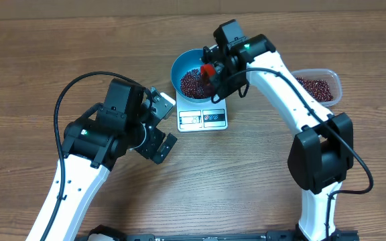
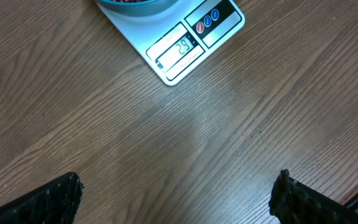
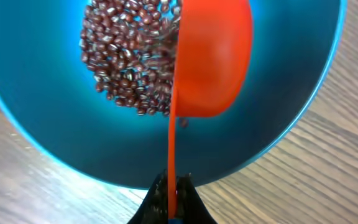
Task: Scoop item into bowl and weigh 150g on scale
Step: 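Tilt the red cup with the right gripper to pour beans into bowl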
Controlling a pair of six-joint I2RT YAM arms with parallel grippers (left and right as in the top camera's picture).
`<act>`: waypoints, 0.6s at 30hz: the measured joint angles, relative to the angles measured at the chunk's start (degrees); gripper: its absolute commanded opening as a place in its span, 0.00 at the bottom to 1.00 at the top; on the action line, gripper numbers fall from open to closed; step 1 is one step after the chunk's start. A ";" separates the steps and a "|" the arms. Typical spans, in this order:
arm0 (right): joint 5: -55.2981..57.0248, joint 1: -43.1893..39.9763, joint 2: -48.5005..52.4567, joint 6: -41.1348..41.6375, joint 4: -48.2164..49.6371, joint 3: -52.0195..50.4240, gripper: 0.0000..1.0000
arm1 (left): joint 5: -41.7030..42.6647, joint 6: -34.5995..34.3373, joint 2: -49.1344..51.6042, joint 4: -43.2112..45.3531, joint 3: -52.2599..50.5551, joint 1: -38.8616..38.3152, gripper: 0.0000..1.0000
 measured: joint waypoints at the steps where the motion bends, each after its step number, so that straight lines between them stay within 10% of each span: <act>1: 1.27 0.50 0.00 0.00 -0.02 0.00 0.04 | -0.02 0.00 0.00 0.00 0.00 0.00 1.00; 18: 18.53 5.55 -0.11 -0.04 0.59 0.79 0.04 | 0.00 0.00 0.00 0.00 0.00 0.00 0.99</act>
